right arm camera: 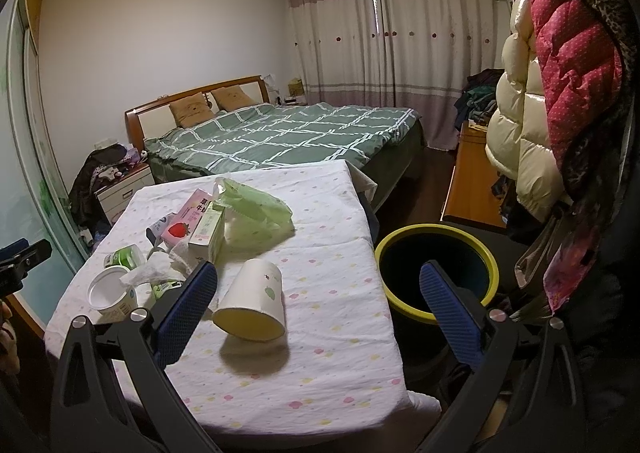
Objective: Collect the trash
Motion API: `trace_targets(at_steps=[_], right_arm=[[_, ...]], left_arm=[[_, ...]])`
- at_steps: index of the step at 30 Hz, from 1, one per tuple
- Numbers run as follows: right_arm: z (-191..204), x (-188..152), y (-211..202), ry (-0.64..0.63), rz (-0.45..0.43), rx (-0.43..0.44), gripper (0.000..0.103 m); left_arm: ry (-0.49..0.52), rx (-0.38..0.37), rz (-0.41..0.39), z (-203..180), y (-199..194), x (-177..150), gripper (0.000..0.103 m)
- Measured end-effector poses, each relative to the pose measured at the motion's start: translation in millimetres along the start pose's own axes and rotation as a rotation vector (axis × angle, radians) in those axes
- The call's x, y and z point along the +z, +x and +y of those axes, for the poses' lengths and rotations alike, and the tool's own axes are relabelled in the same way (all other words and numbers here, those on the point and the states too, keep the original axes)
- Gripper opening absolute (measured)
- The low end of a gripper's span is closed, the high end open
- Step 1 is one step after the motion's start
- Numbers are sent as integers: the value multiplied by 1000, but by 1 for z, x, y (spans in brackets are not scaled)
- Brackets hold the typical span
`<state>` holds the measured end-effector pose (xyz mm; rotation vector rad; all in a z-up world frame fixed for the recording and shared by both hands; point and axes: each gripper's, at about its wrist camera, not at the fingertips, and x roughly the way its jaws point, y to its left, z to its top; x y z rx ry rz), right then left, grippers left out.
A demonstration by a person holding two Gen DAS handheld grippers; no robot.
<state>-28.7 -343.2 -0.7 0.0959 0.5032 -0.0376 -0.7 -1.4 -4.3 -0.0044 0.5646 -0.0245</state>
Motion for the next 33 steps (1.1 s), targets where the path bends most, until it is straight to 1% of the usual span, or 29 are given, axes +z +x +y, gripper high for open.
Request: trace_targets(at_steps=[23,25,31,33], right_arm=[[3,0,4,0,12,5,97],[3,0,4,0,11,6,97],[3,-1,5,1,11,6,97],[3,-1,5,0,13,6,97]], left_arm=[[9,-1,14,-13,2,-9,99],[9,-2,13,-5,4,-3,99],[13,-3,17,-9,4,-7,99],[9,-5,13,-4,4,-4,99]])
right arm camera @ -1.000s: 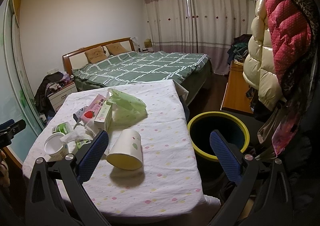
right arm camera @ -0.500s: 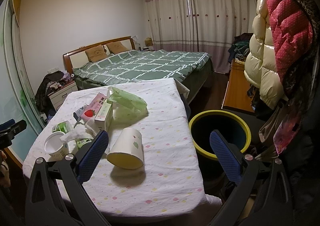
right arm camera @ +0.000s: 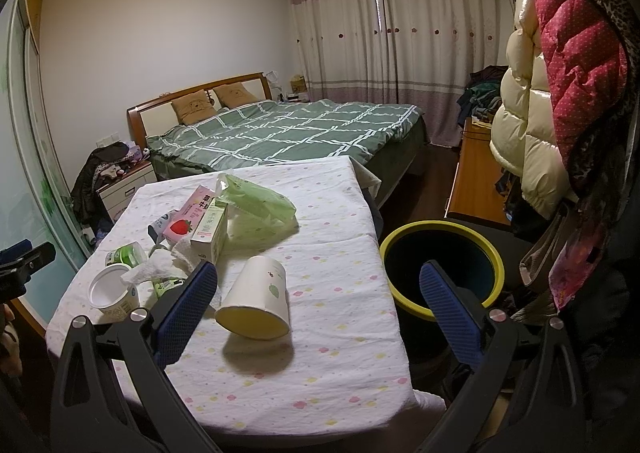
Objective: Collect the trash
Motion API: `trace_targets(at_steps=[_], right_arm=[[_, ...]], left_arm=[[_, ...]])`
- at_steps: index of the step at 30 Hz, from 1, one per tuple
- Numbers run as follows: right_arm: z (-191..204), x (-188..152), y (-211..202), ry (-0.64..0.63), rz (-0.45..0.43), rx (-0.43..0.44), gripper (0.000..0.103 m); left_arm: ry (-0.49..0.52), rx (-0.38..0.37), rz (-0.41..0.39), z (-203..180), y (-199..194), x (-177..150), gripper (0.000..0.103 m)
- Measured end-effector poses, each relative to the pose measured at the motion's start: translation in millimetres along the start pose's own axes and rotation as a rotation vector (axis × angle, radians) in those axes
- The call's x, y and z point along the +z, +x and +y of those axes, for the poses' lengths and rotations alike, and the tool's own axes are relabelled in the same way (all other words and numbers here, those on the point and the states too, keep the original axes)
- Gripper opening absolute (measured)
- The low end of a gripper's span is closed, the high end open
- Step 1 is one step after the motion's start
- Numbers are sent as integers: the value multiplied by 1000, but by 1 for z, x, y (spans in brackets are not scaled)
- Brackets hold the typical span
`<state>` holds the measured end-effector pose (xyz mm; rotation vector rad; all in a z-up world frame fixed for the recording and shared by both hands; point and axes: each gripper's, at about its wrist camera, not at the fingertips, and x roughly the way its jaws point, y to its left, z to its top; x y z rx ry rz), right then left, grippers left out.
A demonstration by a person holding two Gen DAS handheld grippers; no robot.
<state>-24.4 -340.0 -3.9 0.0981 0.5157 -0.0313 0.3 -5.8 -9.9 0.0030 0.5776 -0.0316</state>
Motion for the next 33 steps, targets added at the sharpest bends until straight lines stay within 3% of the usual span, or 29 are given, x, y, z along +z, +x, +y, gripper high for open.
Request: trace_targets(at_steps=[20,31,32,33], right_arm=[[5,5,28,-23,45,10,97],[43,50,98,-169,52,161,97],[49,55,109,-193,60,169,95],[54,62,119,-216,65,178,86]], left_arm=[[7,-28,23,1,16,0,99],[13,-34,53,1,41,4,99],[11,-36,57,2,44,4,99],[8,-37,62,3,48,5,99]])
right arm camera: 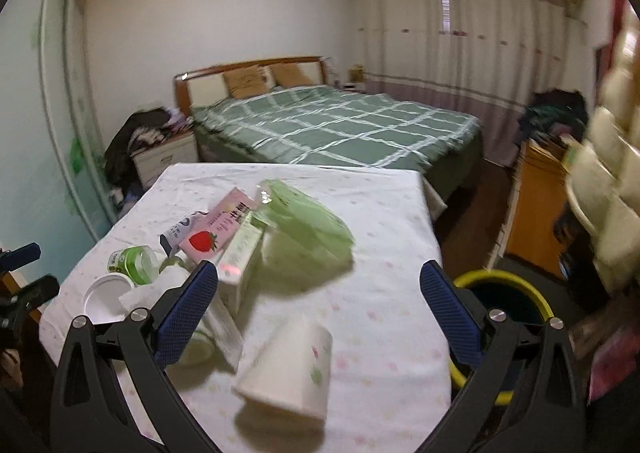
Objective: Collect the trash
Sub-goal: 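Grasp the green plastic bag with the right gripper and lift it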
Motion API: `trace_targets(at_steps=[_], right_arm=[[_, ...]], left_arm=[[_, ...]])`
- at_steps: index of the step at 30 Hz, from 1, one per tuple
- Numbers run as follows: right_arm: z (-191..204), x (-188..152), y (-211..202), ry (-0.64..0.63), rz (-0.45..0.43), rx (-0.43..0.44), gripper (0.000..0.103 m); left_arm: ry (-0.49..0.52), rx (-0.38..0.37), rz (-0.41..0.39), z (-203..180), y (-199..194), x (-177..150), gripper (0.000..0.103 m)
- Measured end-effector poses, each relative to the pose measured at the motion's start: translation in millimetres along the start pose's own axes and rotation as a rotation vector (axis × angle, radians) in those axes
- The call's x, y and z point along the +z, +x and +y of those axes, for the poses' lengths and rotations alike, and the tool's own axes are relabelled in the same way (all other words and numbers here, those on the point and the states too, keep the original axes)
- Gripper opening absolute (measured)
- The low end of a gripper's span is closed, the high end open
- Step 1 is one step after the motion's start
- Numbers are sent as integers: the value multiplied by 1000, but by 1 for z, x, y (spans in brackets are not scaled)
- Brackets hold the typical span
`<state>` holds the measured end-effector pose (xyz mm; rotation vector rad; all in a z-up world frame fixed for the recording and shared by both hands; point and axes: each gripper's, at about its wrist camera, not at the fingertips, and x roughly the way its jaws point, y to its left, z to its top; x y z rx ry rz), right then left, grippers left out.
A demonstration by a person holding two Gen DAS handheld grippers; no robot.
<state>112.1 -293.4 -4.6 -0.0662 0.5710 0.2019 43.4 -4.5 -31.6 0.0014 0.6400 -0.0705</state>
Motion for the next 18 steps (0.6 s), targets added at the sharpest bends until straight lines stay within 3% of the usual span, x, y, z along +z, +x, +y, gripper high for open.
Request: trace_targets(at_steps=[3,5,13,18], right_arm=[[3,20,31,-41,41,55,63],[5,34,57,-65,96,123,55],[27,52,129,-172,197,166,45],[31,54,155,-188,240,153,32]], left_arm=[[-5,-3,8,3,9,3,99],[-10,-1,9,4,14,6,99],[-33,8,40,14,45,18,99],[-35,5,54,15,57,21,99]])
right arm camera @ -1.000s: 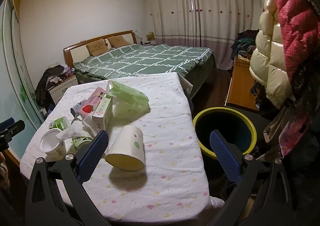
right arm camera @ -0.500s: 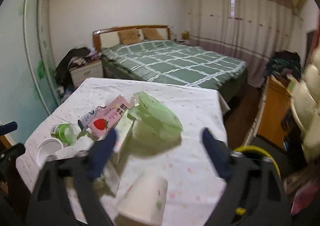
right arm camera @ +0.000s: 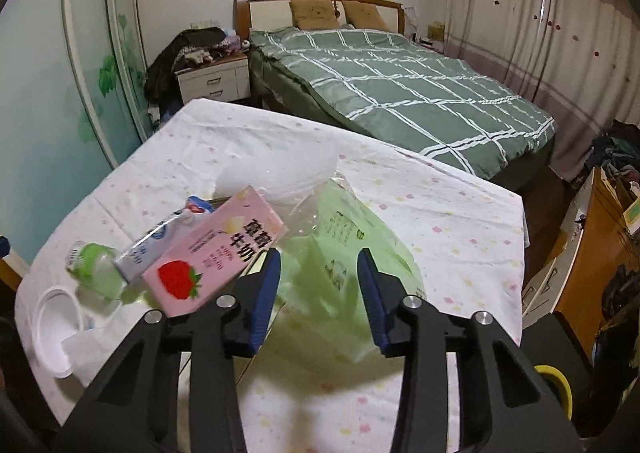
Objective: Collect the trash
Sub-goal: 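Grasp the green plastic bag with the right gripper and lift it, then carry the green bag into the yellow-rimmed bin and open the right gripper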
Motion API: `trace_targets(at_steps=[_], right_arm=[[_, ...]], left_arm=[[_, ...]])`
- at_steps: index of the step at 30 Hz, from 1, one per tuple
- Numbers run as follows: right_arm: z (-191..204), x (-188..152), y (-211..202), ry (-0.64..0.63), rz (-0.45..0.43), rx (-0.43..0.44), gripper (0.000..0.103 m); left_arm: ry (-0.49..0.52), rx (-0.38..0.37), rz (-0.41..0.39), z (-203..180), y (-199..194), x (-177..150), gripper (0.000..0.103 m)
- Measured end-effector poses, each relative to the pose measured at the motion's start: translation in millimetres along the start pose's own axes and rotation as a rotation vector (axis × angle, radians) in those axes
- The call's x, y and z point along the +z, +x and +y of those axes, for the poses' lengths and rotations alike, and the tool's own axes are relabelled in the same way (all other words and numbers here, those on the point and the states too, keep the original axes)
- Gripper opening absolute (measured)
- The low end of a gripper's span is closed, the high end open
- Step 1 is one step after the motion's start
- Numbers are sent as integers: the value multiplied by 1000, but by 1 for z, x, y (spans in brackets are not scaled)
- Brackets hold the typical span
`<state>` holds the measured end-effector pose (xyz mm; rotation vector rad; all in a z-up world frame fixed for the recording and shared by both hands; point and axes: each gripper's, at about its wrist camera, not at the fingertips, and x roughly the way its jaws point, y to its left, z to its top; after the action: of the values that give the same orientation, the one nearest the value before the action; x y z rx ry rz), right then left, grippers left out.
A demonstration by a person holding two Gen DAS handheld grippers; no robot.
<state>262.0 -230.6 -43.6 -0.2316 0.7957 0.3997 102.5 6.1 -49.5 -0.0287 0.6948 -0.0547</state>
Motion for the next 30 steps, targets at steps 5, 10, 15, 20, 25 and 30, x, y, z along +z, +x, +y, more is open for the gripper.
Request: trace_targets(at_steps=[5,10,15,20,25,30], right_arm=[[-8,0,6,3,5,11,6],[-11,2,-15,7,-62,8,1],[-22,-2,-59,39,-150,7,1],[-47,-21,-105,103,-220,-25,1],[-88,-58,-131,199,-221,-110,1],[-136,-104,-132,314,-171,-201,1]], left_arm=[[-9,-8,20,2,12,0,99],[-11,-15,26,1,15,0,99],[-1,-26,19,-3,14,1,99],[9,-44,13,-10,9,1,99],[37,-68,3,-26,3,1,99],[69,-104,5,-47,3,1,99]])
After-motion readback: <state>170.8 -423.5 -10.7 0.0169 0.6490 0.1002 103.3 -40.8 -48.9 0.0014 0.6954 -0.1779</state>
